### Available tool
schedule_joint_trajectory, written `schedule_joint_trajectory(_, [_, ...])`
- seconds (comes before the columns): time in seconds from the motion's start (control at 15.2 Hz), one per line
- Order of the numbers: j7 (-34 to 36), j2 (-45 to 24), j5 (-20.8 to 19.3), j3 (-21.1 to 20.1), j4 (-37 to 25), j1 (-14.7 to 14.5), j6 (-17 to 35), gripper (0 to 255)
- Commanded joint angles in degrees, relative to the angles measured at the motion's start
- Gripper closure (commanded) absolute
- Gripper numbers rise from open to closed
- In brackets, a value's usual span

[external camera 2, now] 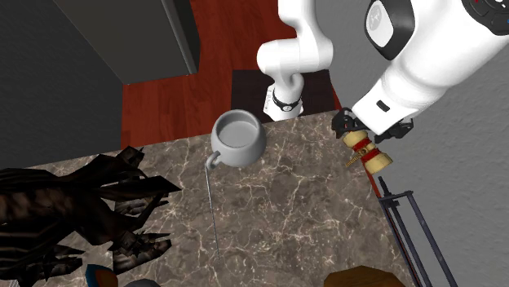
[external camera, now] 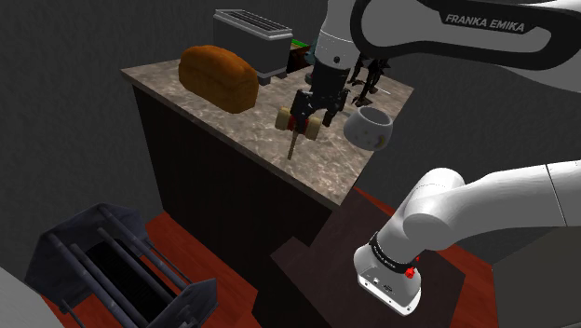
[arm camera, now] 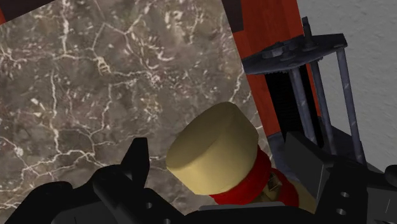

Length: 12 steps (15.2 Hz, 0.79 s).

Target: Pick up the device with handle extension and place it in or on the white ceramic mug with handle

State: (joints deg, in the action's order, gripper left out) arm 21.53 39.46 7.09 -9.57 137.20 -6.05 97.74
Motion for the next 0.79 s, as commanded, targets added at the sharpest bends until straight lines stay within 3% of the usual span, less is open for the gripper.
schedule_joint_trajectory(0.0, [0.00,0.00,0.00,0.00,0.00,0.00,0.00,0])
schedule_joint_trajectory(0.07, [0.00,0.00,0.00,0.00,0.00,0.00,0.00,255])
schedule_joint_trajectory(0.73, [0.03,-0.07,-0.07,0.07,-0.81,0.02,-0.74,255])
